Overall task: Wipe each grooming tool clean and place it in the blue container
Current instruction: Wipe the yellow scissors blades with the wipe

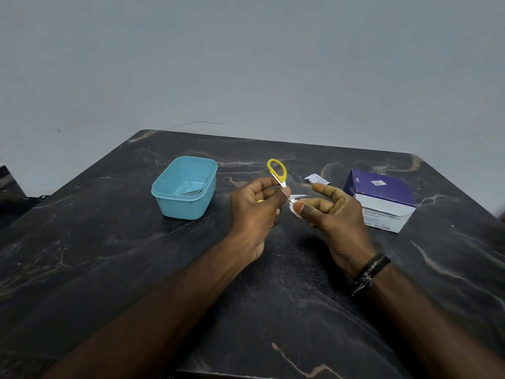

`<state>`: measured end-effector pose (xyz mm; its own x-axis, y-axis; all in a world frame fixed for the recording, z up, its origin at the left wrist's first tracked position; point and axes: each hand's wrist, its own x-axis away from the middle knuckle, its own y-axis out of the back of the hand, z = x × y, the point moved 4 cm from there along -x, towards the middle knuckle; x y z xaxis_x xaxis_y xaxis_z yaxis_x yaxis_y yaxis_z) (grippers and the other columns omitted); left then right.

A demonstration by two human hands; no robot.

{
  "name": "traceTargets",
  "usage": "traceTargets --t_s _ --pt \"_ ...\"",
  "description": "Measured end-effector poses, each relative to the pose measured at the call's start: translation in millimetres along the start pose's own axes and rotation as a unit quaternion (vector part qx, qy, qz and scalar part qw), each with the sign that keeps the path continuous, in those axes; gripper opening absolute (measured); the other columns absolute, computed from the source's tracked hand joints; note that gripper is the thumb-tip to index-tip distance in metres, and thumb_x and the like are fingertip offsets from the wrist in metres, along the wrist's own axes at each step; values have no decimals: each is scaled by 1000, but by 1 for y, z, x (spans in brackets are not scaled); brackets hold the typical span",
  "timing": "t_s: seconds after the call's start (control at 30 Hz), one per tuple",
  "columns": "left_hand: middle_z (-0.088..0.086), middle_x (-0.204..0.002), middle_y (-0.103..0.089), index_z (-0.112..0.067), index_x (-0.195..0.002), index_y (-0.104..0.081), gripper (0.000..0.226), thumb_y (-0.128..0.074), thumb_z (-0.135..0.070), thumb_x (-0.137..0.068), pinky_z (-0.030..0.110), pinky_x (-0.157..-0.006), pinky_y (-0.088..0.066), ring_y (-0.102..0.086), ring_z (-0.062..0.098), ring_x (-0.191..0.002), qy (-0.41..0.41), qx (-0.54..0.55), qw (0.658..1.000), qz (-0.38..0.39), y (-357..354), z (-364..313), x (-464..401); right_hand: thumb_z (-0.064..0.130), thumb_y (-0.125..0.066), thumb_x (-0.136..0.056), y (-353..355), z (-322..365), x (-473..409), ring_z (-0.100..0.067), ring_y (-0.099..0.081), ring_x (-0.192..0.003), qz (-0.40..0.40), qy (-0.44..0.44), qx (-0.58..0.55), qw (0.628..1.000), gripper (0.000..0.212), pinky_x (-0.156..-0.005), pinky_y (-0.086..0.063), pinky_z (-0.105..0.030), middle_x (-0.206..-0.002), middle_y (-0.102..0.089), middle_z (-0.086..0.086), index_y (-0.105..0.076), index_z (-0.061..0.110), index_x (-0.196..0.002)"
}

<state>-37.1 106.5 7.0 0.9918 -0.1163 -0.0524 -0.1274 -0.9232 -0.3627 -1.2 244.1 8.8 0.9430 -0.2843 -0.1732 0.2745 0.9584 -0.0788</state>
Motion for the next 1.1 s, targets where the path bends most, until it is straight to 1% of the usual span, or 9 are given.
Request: traceTargets --t_s 0.2,0.37,0.53,0.67,0.8,0.9,0.97,1.03,1.1 --pt "3 -73 -67 -11 -91 -67 12 -70 -1 -84 15 -39 -30 -40 7 -44 2 3 1000 3 -3 -2 0 0 -76 -77 -1 2 -1 -7 -68 -68 1 11 4 1000 66 -58 -46 -11 -73 -74 -3 -43 2 -134" --pt "2 -73 -69 -12 -90 -68 13 -72 -3 -83 16 -39 -32 -41 7 -45 0 4 1000 -4 3 -3 -3 -1 -77 -77 0 0 0 -5 -66 -65 0 8 10 1000 66 -58 -46 -12 -71 -74 0 -44 2 -134" --pt "3 -74 -68 -10 -95 -67 14 -71 -2 -84 15 -38 -32 -42 5 -43 14 -7 1000 8 -3 3 0 0 -78 -76 1 1 1 -7 -67 -67 -7 20 19 1000 67 -62 -47 -13 -73 -74 -2 -44 3 -134" --pt "3 -77 -71 -10 -98 -68 19 -73 -2 -82 17 -39 -35 -45 5 -44 9 -11 1000 -1 2 -4 -3 2 -79 -75 0 3 0 -6 -68 -69 -2 16 18 1000 67 -60 -47 -12 -75 -75 -3 -45 6 -133" --pt "3 -73 -70 -8 -96 -66 19 -73 -1 -81 18 -39 -34 -44 7 -44 13 5 1000 -18 9 -10 -9 5 -81 -73 6 6 0 -6 -69 -67 6 -7 35 999 65 -57 -46 -12 -81 -76 -8 -49 4 -129" --pt "3 -70 -67 -3 -100 -64 20 -71 2 -82 18 -38 -33 -44 7 -44 37 18 999 -16 14 -9 -15 4 -80 -73 19 13 -3 -6 -67 -61 -34 -9 25 999 60 -52 -45 -11 -85 -76 -12 -52 2 -126" --pt "4 -70 -65 -2 -100 -64 20 -70 3 -82 19 -38 -33 -44 7 -45 54 13 998 0 14 -8 -16 2 -78 -75 25 18 -4 -5 -66 -59 -66 -2 -1 998 56 -48 -43 -11 -86 -75 -9 -52 0 -125" --pt "6 -72 -64 -2 -100 -64 21 -70 5 -81 19 -38 -33 -44 7 -47 76 3 997 23 12 -6 -14 1 -76 -77 26 21 -4 -3 -66 -57 -82 4 -20 996 52 -47 -43 -10 -81 -75 -5 -53 0 -124" --pt "8 -74 -64 0 -103 -63 26 -68 10 -80 20 -38 -33 -43 8 -47 94 -10 994 49 7 -6 -10 -1 -74 -78 24 21 -2 -2 -66 -57 -85 4 -32 996 49 -46 -42 -10 -84 -74 -7 -53 0 -123"
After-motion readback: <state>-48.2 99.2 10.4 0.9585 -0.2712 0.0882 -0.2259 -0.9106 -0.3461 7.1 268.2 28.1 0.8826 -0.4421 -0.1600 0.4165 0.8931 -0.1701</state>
